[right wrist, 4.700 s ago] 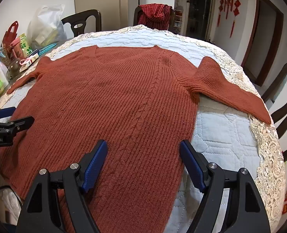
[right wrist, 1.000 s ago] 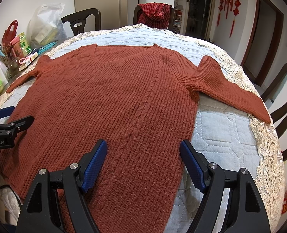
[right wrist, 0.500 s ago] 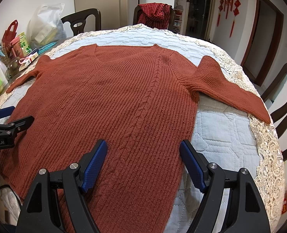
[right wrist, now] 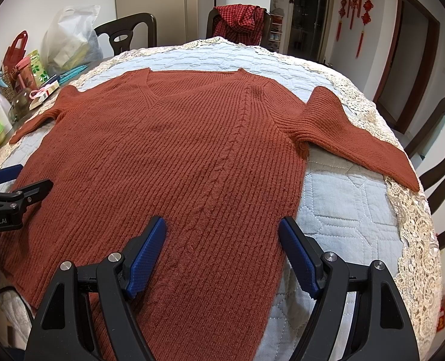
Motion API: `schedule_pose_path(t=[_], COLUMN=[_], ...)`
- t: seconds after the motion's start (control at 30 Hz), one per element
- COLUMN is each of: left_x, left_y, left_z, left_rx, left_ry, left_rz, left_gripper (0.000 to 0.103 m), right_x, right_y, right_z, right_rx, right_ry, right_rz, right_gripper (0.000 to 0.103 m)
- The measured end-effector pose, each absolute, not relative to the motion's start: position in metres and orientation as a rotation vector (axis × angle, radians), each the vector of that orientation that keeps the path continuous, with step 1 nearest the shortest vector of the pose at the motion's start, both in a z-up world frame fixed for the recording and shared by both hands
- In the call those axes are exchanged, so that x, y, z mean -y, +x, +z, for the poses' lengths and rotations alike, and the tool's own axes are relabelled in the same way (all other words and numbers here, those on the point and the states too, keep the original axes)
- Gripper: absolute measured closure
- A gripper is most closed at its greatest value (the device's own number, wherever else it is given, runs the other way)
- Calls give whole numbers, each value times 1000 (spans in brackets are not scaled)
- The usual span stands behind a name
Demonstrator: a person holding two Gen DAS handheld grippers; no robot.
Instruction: Fold small clothes
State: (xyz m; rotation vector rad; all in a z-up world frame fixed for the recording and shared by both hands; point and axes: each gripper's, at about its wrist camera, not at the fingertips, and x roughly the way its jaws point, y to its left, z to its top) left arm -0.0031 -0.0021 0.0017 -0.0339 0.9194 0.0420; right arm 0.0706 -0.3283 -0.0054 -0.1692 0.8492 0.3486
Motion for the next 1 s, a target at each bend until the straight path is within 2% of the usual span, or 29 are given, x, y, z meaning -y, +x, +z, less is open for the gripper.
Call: schedule_pose_path(t=[1.0], left_x=[1], left_y=[-1], left_z=[3], left_rx=[-918], left_ry=[-29], left_rz=[48], left_gripper=[0], right_x=[331], right_y=[75], right_z=[-4], right_rx=[-891], right_ry=[-161], right_rz=[347], right_gripper=[26])
